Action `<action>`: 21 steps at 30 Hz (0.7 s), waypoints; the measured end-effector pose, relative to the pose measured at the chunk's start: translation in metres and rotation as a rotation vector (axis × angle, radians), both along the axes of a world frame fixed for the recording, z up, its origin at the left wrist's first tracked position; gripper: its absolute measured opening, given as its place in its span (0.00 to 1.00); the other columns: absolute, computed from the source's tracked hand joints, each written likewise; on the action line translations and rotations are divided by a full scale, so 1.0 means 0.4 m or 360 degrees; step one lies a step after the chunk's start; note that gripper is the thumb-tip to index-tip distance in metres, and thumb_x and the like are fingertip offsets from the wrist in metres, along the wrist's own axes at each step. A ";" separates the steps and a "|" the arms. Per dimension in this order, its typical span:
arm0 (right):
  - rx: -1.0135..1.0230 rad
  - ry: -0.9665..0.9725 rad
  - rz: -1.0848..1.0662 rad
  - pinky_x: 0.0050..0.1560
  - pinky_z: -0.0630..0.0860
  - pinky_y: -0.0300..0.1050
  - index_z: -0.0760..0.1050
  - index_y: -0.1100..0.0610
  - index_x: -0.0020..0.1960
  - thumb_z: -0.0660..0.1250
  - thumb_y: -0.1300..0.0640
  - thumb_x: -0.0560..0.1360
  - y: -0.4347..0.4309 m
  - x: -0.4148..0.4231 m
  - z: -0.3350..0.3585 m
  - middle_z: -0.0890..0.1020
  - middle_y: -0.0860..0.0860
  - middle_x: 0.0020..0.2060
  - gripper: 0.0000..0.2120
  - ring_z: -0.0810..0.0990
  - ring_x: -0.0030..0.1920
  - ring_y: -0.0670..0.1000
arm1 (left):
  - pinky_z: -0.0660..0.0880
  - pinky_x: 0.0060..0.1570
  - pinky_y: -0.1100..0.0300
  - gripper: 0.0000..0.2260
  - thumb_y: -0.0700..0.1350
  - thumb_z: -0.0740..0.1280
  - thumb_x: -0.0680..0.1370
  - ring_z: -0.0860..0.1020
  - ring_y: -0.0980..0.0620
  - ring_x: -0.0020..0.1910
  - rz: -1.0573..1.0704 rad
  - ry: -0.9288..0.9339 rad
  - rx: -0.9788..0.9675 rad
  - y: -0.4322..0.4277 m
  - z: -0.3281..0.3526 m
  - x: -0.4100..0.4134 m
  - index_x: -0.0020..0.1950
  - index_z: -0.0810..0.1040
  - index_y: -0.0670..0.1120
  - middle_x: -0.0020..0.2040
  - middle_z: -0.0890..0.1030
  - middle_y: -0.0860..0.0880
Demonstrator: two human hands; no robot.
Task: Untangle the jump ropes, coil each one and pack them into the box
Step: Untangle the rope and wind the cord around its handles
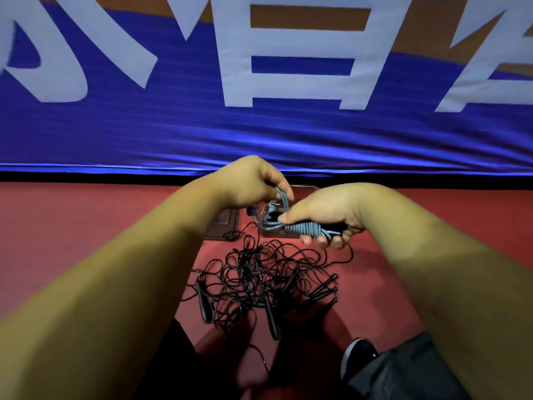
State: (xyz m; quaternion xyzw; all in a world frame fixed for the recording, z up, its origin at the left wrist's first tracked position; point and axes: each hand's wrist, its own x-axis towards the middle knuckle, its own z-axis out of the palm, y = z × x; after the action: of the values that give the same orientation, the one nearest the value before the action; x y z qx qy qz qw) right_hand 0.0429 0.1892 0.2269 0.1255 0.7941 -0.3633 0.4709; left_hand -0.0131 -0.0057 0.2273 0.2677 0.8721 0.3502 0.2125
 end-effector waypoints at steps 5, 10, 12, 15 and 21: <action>0.0038 0.0338 -0.0382 0.29 0.77 0.41 0.79 0.57 0.58 0.65 0.43 0.84 0.018 -0.028 -0.033 0.80 0.52 0.36 0.17 0.75 0.26 0.48 | 0.78 0.62 0.51 0.15 0.46 0.72 0.79 0.82 0.63 0.53 -0.0087 0.0299 -0.0203 0.013 0.022 0.012 0.63 0.84 0.62 0.54 0.86 0.62; -0.0138 0.0490 -0.0742 0.26 0.76 0.41 0.75 0.58 0.55 0.64 0.48 0.85 0.028 -0.044 -0.036 0.80 0.54 0.38 0.12 0.75 0.25 0.48 | 0.84 0.45 0.55 0.15 0.33 0.70 0.78 0.86 0.52 0.43 0.0012 0.0030 -0.0214 0.011 0.014 0.015 0.60 0.83 0.50 0.47 0.87 0.53; -0.0240 0.0483 -0.0813 0.28 0.78 0.44 0.76 0.58 0.58 0.66 0.49 0.84 0.026 -0.049 -0.033 0.82 0.55 0.42 0.13 0.77 0.28 0.49 | 0.85 0.42 0.50 0.10 0.33 0.72 0.78 0.86 0.45 0.41 0.0070 0.0026 -0.0247 0.012 0.003 0.014 0.54 0.82 0.47 0.44 0.87 0.49; -0.0371 0.0429 -0.0842 0.33 0.83 0.49 0.77 0.58 0.61 0.67 0.50 0.84 0.013 -0.045 -0.026 0.84 0.55 0.45 0.12 0.80 0.32 0.51 | 0.84 0.39 0.54 0.09 0.35 0.70 0.76 0.86 0.47 0.39 0.0059 0.0200 -0.0398 0.016 -0.011 0.014 0.50 0.82 0.48 0.42 0.86 0.50; -0.0501 0.0489 -0.0824 0.31 0.72 0.42 0.77 0.58 0.54 0.67 0.50 0.80 0.003 -0.043 -0.019 0.79 0.54 0.40 0.11 0.76 0.30 0.52 | 0.79 0.39 0.58 0.03 0.45 0.74 0.78 0.84 0.48 0.38 0.0199 0.0176 -0.0470 0.021 -0.042 0.012 0.46 0.85 0.47 0.40 0.85 0.48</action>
State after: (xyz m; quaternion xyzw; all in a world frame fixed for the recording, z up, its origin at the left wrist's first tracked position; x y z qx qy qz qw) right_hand 0.0258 0.1903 0.2193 0.1926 0.7318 -0.6035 0.2513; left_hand -0.0082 0.0027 0.2107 0.1975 0.9394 0.2157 0.1790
